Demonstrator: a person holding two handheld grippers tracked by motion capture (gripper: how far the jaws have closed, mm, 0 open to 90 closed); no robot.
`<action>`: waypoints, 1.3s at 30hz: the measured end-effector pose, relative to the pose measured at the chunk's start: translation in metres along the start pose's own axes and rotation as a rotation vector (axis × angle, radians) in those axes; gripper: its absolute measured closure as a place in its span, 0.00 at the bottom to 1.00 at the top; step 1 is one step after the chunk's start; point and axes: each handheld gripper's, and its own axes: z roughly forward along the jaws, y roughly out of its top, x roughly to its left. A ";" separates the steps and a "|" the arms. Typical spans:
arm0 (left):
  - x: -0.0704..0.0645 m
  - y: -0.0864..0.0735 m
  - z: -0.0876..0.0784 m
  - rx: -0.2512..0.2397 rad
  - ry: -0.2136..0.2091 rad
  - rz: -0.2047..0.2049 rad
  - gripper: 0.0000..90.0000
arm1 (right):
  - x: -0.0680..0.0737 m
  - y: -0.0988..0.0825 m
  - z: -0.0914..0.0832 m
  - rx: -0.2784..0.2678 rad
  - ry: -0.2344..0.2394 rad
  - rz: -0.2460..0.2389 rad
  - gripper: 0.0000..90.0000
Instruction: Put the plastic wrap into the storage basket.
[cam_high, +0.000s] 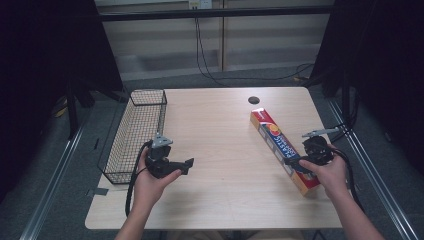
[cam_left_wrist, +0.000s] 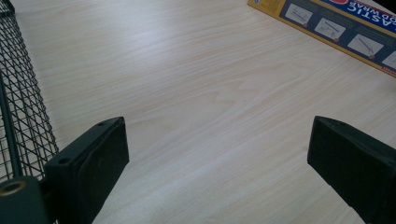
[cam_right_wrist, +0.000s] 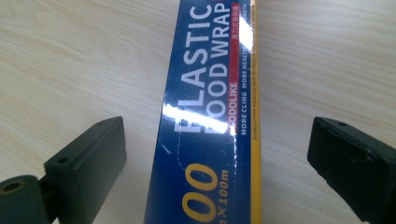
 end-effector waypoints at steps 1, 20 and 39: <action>0.000 0.000 0.000 -0.002 0.001 0.000 0.06 | -0.001 -0.001 0.001 0.000 0.011 0.000 0.06; -0.003 0.001 0.002 0.005 0.000 0.012 0.06 | 0.000 -0.017 0.004 0.071 0.009 0.030 0.17; -0.005 0.001 0.002 0.005 0.007 0.011 0.07 | 0.003 -0.019 0.006 0.090 -0.009 0.033 0.22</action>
